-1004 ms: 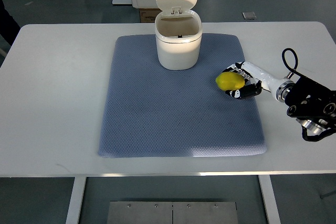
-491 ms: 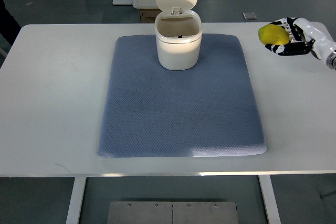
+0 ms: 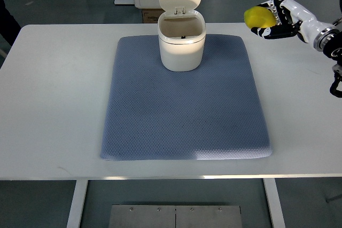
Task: Put lemon in trash with right hand
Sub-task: 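Lift the lemon with the right hand and carry it toward the bin, then lower the lemon over the open white bin and open the right hand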
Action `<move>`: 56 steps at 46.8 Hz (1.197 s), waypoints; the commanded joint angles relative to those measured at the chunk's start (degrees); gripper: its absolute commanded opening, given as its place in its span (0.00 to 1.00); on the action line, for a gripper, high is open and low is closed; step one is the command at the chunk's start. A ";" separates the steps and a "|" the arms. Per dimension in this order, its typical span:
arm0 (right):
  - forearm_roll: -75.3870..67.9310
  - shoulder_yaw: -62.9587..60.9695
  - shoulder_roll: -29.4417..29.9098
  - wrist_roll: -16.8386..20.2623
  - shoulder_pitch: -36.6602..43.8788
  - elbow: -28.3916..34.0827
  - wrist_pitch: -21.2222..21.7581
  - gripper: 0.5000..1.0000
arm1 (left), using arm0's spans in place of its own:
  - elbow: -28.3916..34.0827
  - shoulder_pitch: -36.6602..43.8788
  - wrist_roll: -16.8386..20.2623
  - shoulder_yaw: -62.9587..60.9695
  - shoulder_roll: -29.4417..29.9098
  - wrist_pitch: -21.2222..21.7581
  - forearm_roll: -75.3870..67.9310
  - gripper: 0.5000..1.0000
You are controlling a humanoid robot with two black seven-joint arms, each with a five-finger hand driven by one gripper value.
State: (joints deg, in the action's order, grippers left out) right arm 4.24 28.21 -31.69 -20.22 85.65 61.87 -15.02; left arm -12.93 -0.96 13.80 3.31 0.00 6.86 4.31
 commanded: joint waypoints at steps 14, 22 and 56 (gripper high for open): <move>-0.11 -0.52 10.41 2.91 1.19 -5.80 -0.10 0.00 | 0.01 0.00 0.00 0.03 0.00 0.00 0.00 1.00; -2.04 -1.75 14.45 4.58 1.63 -7.82 -0.10 0.00 | 0.01 0.00 0.00 -0.05 0.00 0.00 0.00 1.00; -2.48 -2.11 31.25 10.12 1.01 -23.02 0.96 0.00 | 0.01 0.00 0.00 0.03 0.00 0.00 0.00 1.00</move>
State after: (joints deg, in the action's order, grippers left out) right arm 1.76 26.14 -0.54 -10.07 86.66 38.89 -14.05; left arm -12.94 -0.96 13.79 3.33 0.00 6.86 4.31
